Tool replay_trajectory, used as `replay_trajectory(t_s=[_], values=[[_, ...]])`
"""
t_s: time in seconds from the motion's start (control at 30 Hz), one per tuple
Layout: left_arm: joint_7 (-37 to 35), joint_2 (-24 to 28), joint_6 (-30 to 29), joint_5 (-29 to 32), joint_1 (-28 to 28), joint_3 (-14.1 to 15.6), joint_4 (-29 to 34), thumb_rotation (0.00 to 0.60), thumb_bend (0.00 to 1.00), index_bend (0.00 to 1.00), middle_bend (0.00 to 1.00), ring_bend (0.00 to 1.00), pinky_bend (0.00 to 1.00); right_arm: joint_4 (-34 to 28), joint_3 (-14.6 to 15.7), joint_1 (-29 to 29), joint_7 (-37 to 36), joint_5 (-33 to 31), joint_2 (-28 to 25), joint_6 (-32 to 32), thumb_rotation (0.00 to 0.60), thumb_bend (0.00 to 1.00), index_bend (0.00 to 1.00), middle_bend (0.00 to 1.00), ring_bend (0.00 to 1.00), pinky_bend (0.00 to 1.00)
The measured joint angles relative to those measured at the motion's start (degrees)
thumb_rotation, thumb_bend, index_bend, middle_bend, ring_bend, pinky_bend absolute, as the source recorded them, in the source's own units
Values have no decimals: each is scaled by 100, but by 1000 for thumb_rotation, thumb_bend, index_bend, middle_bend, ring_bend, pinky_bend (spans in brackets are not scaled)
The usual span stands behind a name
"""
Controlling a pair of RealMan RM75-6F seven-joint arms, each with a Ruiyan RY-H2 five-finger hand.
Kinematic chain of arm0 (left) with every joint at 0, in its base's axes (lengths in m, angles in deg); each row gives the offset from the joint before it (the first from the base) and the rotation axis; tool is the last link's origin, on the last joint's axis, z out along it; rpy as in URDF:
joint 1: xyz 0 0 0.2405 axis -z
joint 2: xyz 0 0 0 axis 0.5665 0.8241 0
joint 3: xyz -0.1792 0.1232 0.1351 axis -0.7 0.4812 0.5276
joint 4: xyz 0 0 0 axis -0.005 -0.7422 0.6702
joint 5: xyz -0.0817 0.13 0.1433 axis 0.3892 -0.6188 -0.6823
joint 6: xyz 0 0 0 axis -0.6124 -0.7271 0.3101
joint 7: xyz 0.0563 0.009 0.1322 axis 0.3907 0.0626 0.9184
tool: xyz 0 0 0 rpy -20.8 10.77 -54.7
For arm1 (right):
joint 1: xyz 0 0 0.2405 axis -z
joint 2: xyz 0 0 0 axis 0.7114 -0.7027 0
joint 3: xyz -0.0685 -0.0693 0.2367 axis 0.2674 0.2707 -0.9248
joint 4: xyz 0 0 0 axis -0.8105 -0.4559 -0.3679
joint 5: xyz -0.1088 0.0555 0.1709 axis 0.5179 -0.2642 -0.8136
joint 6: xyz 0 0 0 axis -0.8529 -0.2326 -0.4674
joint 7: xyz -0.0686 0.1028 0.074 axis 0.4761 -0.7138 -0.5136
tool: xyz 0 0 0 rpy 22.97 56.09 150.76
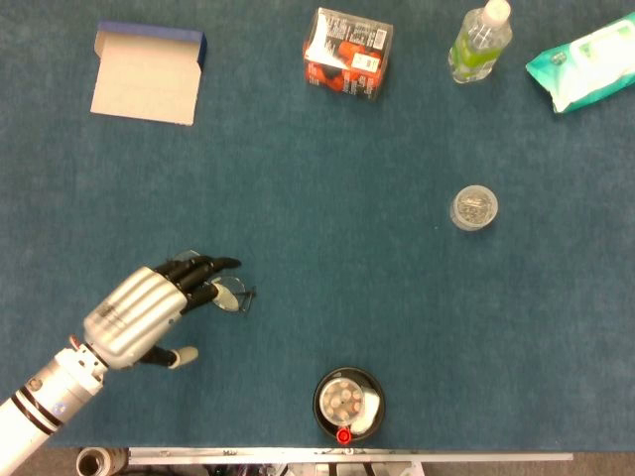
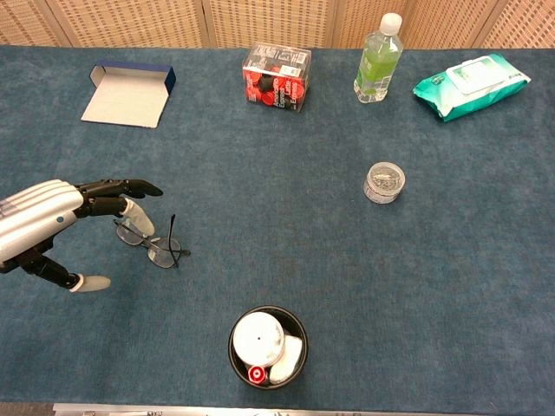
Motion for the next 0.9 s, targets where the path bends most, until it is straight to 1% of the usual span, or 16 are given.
replay_trajectory(t_s=[0.07, 0.3, 0.47, 0.63, 0.7, 0.9], values=[[-20, -1, 31, -7, 34, -26, 73, 600, 24, 331, 143, 163, 298, 1, -2, 1, -9, -1, -4, 2, 600, 174, 464, 367, 262, 234], [49, -154, 174, 156, 126, -296, 228, 600, 24, 315, 126, 156, 280, 0, -11, 6, -35, -11, -17, 11, 600, 174, 464, 367, 262, 234], [126, -229, 236, 212, 139, -372, 285, 600, 24, 216, 60, 104, 230, -3, -14, 10, -46, -13, -23, 18, 600, 174, 464, 367, 262, 234], [169, -310, 284, 263, 155, -445, 354, 600, 24, 50, 0, 59, 193, -3, -9, 14, -54, -1, -27, 24, 600, 174, 464, 367, 262, 234], [169, -345, 302, 296, 163, -481, 370, 600, 24, 11, 0, 45, 185, -6, -7, 17, -55, 7, -29, 32, 600, 174, 464, 367, 262, 234], [186, -508, 277, 400, 167, -636, 306, 600, 24, 0, 0, 3, 156, -7, -6, 15, -56, 6, -31, 24, 600, 175, 464, 367, 262, 234]])
